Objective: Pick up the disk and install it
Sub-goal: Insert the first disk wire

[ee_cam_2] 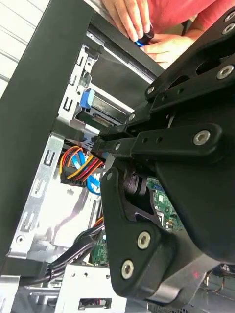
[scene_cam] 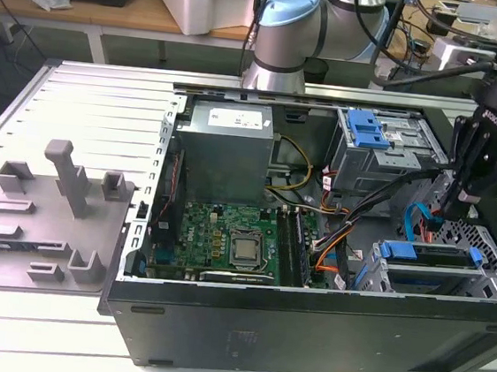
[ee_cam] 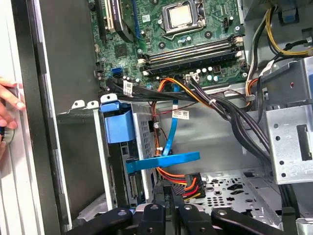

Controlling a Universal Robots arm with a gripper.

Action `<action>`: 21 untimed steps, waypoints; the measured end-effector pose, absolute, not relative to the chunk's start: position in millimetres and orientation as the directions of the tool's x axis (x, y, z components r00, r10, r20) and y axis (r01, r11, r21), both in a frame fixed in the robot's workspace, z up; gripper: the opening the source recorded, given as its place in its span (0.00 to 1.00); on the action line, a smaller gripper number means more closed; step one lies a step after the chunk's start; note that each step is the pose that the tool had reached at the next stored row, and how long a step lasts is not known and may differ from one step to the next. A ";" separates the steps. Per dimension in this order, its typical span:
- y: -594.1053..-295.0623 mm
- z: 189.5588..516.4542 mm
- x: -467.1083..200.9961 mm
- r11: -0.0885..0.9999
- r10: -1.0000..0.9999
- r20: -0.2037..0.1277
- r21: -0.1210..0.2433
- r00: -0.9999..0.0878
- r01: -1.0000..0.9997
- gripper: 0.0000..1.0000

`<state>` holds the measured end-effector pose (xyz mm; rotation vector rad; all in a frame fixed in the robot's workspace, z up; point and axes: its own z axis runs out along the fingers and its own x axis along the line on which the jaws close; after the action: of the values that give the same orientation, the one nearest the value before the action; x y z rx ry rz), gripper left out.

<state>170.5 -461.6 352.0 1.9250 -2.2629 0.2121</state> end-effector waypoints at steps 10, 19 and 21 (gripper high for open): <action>-482.1 352.8 166.0 0.160 -0.973 0.167 -0.006 -0.159 -0.987 0.17; -492.7 352.9 164.3 0.160 -0.977 0.145 -0.005 -0.159 -0.987 0.17; -495.7 352.9 164.0 0.160 -0.977 0.143 -0.005 -0.159 -0.987 0.17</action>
<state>164.0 -495.7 352.9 1.9647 -2.3098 0.1467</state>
